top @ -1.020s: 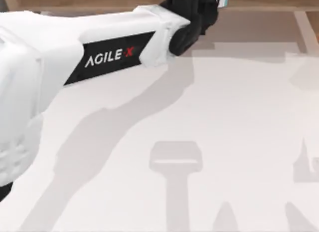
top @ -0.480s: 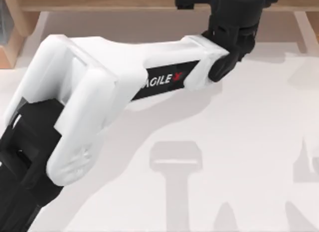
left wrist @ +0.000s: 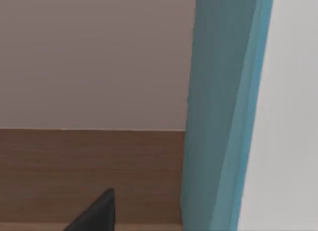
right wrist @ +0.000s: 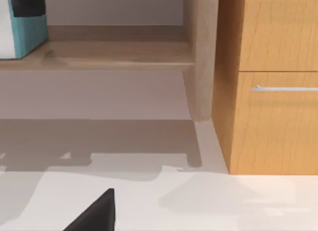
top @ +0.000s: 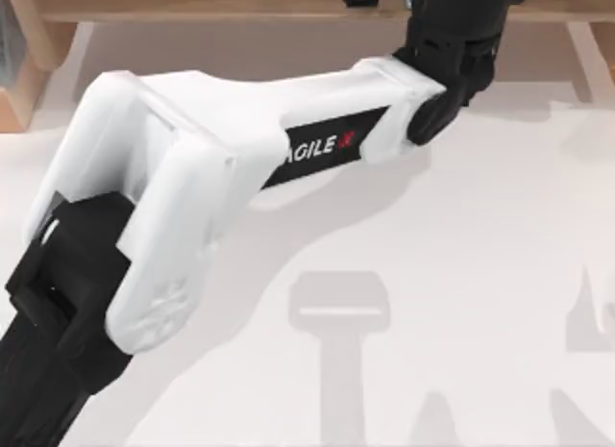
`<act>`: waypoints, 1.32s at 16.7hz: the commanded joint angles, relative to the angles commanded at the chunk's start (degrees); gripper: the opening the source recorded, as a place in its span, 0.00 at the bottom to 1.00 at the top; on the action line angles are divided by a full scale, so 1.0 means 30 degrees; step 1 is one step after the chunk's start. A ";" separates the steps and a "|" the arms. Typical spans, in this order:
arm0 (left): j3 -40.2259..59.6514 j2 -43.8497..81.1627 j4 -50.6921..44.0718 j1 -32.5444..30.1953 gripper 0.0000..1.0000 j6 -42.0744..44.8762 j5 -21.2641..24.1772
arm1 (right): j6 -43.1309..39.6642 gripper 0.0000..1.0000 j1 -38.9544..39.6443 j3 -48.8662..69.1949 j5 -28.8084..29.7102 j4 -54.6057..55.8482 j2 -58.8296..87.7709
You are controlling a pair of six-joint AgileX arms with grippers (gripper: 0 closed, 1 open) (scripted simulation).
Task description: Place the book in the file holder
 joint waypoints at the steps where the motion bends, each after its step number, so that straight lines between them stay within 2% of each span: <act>1: 0.0342 0.0181 -0.0166 0.0063 1.00 -0.0006 0.0065 | 0.0000 1.00 0.0000 0.0000 0.0000 0.0000 0.0000; 6: 0.0653 0.0343 -0.0317 0.0121 1.00 -0.0011 0.0125 | 0.0000 1.00 0.0000 0.0000 0.0000 0.0000 0.0000; 19: 0.0653 0.0343 -0.0317 0.0121 0.02 -0.0011 0.0125 | 0.0000 1.00 0.0000 0.0000 0.0000 0.0000 0.0000; 22: 0.0653 0.0343 -0.0317 0.0121 0.00 -0.0011 0.0125 | 0.0000 1.00 0.0000 0.0000 0.0000 0.0000 0.0000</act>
